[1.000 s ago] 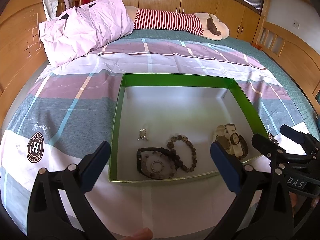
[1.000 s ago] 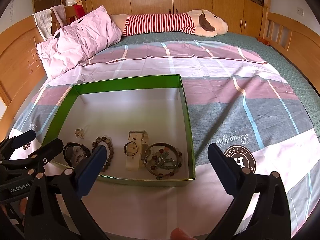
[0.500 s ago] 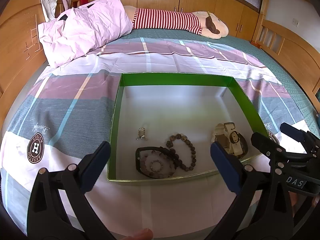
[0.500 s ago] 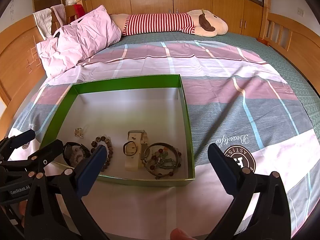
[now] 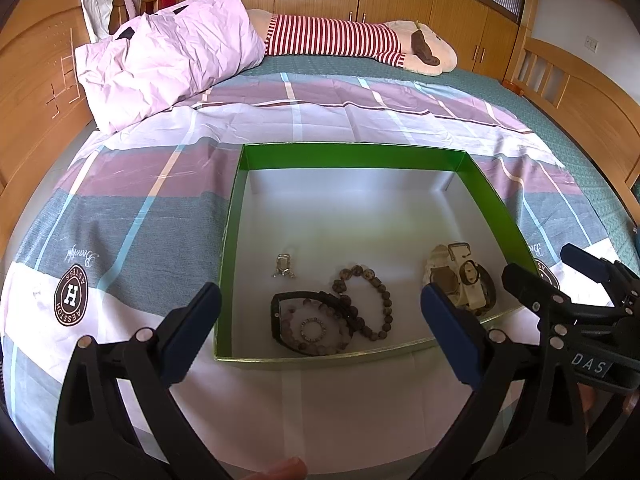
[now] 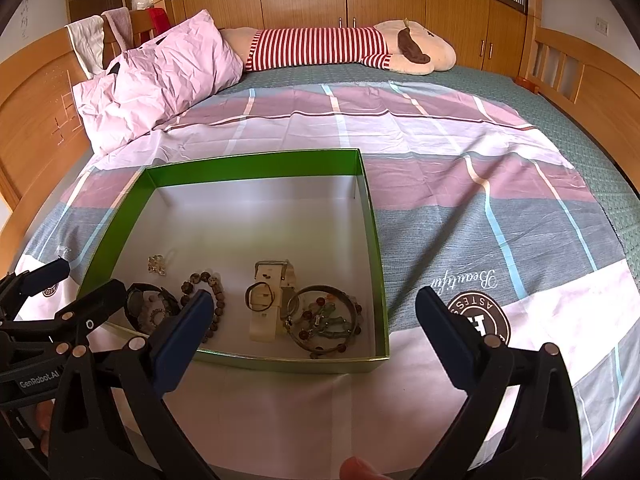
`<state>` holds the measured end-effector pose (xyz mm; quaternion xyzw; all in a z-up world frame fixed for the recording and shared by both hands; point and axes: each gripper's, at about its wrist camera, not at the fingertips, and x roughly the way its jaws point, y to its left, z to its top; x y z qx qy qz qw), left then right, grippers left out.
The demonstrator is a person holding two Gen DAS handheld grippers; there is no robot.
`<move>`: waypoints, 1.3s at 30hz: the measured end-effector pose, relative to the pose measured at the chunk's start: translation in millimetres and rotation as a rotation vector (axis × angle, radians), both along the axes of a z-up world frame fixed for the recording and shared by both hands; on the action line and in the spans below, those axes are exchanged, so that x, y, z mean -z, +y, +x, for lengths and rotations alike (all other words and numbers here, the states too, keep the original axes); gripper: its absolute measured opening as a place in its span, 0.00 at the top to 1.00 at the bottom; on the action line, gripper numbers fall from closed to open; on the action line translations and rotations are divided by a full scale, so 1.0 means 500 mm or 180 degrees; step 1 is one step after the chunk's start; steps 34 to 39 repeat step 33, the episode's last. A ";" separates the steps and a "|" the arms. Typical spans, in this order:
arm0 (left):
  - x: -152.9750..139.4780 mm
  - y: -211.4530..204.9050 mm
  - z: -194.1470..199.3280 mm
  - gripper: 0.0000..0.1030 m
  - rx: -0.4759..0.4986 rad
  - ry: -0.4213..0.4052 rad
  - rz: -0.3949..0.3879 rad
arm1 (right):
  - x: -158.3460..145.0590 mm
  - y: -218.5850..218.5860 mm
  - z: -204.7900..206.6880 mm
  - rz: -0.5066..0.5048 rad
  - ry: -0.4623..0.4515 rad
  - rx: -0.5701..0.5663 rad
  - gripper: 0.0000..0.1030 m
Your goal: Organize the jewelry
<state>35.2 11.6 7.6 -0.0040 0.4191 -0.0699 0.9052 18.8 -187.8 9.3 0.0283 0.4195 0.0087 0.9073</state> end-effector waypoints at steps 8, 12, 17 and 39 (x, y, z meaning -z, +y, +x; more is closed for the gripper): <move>0.000 -0.005 0.001 0.02 -0.0017 -0.0019 0.0138 | 0.003 -0.007 0.004 -0.0017 0.0003 -0.0011 0.02; -0.002 -0.005 -0.001 0.02 0.0007 -0.0021 0.0103 | 0.005 -0.009 0.004 -0.0021 0.0001 -0.0017 0.02; -0.002 -0.003 -0.001 0.02 0.0003 -0.0023 0.0086 | 0.008 -0.015 0.006 -0.0019 0.0000 -0.0020 0.02; 0.002 0.000 0.005 0.02 -0.0013 0.0035 0.0064 | 0.009 -0.020 0.006 -0.0014 0.0001 -0.0019 0.02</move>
